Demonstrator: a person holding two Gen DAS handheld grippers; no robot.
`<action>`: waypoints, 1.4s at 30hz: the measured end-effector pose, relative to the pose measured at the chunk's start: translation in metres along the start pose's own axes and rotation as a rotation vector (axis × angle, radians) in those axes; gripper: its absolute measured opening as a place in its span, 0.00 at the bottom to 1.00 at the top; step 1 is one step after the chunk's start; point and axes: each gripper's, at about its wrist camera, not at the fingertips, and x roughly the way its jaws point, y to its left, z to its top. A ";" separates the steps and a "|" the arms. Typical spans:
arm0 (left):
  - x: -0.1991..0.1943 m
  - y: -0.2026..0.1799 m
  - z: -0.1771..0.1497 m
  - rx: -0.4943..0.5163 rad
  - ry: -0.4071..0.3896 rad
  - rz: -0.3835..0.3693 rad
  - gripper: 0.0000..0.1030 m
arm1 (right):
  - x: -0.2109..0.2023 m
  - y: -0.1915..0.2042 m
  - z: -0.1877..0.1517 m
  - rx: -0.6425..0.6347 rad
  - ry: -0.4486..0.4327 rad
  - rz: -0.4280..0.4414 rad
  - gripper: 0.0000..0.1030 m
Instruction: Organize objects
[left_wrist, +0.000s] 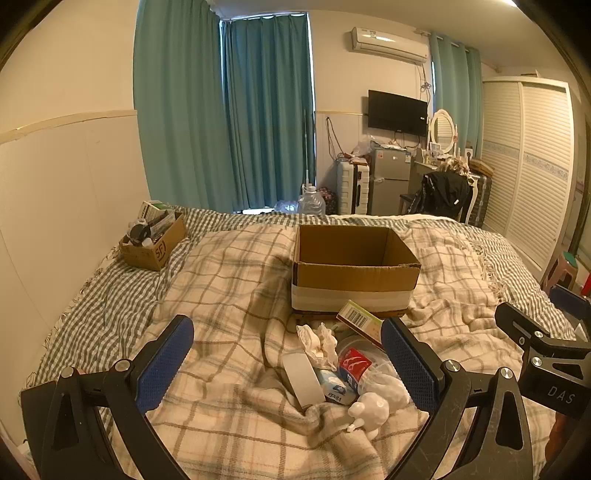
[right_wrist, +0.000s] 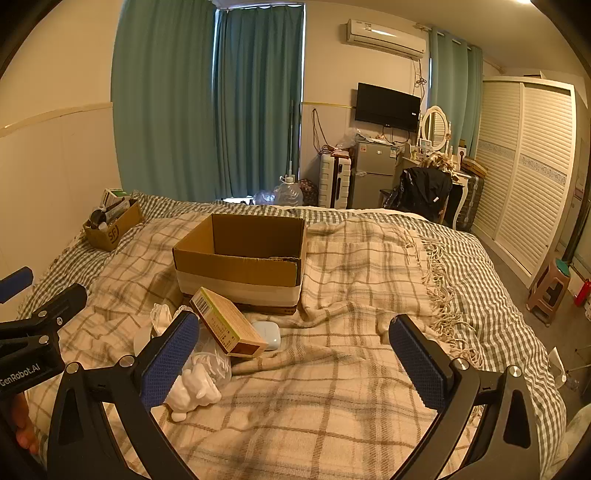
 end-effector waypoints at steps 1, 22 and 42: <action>0.000 0.000 0.000 0.000 0.000 0.000 1.00 | 0.000 0.000 0.000 -0.001 0.000 -0.001 1.00; 0.004 0.002 0.000 0.013 0.019 0.008 1.00 | -0.001 0.003 0.001 -0.015 0.006 -0.009 1.00; -0.001 0.021 -0.002 -0.012 0.019 -0.004 1.00 | -0.012 0.026 0.006 -0.072 -0.009 -0.017 1.00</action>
